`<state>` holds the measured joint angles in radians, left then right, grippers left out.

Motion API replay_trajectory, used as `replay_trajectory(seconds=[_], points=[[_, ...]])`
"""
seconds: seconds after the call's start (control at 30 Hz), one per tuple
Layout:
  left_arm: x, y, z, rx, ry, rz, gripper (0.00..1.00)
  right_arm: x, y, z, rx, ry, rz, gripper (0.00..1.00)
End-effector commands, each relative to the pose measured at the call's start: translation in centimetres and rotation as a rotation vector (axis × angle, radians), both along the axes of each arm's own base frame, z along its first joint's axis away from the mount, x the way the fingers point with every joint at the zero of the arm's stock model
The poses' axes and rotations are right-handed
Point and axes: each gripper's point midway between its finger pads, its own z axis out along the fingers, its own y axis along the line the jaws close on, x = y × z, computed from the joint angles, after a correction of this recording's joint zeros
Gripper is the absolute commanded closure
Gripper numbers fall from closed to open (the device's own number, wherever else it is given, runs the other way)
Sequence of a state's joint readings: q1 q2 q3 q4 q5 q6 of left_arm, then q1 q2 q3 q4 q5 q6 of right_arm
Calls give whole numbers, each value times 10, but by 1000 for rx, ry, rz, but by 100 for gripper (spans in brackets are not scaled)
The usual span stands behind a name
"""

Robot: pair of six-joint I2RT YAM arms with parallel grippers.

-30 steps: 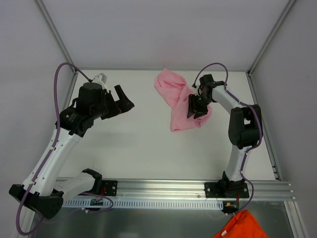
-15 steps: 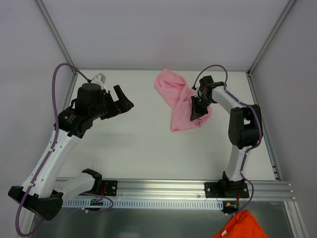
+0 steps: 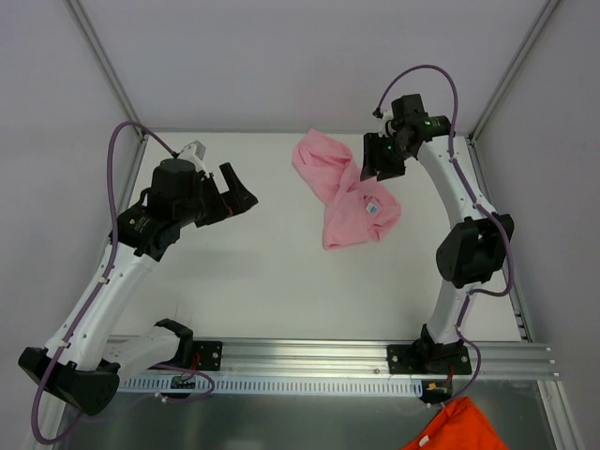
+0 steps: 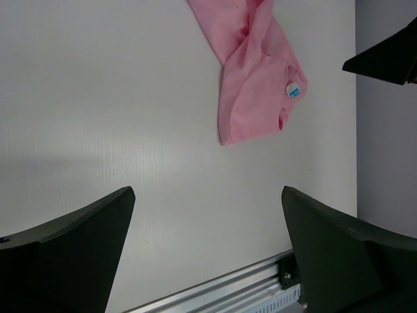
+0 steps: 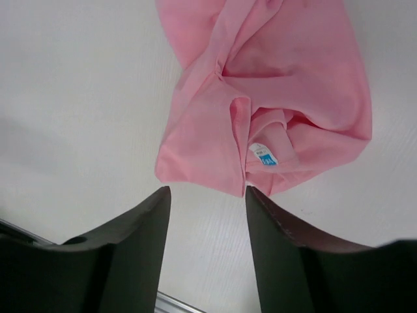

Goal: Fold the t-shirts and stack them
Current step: Move the tshirt to the center of the board

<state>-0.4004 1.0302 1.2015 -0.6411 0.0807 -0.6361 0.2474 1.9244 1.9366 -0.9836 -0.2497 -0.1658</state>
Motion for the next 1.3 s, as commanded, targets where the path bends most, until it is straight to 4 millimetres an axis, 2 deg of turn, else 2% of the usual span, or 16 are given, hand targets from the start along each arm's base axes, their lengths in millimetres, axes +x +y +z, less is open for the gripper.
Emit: replay_trajectory(seconds=[0.0,0.1,0.13,0.2,0.23,0.7,0.83,1.27], points=[[2,-10,12,-28,-51,-42,1,-30,-13,6,-61,48,-8,45],[1,-9,14,-27,-57,-43,1,-40,-13,-11,-42,54,-13,42],[1,-8,13,-26,-54,-41,1,-53,-14,-32,-44,107,-17,41],[-1,-7,12,-22,-50,-41,1,-55,-12,-41,-31,108,-19,41],[-2,-7,12,-20,-49,-43,1,-61,-13,-52,-33,138,-20,41],[-10,-1,5,-1,-16,-26,1,-87,-1,-122,19,253,-24,42],[-12,3,6,13,-13,-19,1,-86,2,-135,31,258,-25,43],[-12,6,6,42,6,-19,1,-69,10,-152,28,253,7,48]])
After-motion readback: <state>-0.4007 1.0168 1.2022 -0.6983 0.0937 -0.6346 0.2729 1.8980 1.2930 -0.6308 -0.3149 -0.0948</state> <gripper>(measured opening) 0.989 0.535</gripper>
